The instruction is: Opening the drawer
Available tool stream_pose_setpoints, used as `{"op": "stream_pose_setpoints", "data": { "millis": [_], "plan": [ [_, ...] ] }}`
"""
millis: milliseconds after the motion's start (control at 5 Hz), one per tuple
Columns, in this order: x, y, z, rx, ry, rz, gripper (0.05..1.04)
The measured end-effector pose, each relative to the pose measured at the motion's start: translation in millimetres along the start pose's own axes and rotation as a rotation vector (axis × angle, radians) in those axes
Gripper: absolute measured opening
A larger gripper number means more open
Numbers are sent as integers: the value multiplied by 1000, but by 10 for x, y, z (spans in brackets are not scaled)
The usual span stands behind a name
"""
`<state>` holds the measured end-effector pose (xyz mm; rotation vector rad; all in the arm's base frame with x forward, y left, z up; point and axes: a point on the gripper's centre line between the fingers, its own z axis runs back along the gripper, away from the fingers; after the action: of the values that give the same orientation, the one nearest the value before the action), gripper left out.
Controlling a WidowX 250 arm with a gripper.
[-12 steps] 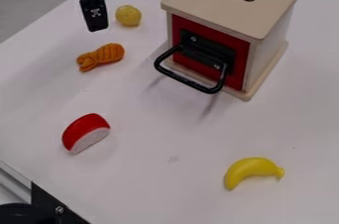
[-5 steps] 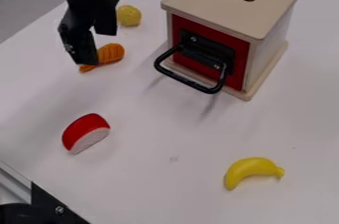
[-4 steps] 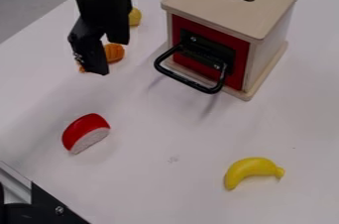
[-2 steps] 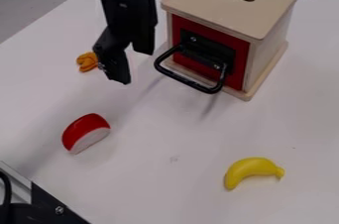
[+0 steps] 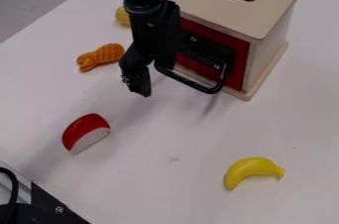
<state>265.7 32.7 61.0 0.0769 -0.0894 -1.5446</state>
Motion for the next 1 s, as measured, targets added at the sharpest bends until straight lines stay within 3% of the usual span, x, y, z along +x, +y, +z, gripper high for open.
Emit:
{"op": "stream_pose_setpoints", "data": {
  "millis": [600,1000],
  "plan": [
    [122,221,-205,31,-46,-53,966],
    [147,256,-269,44,-42,-67,386]
  ]
}}
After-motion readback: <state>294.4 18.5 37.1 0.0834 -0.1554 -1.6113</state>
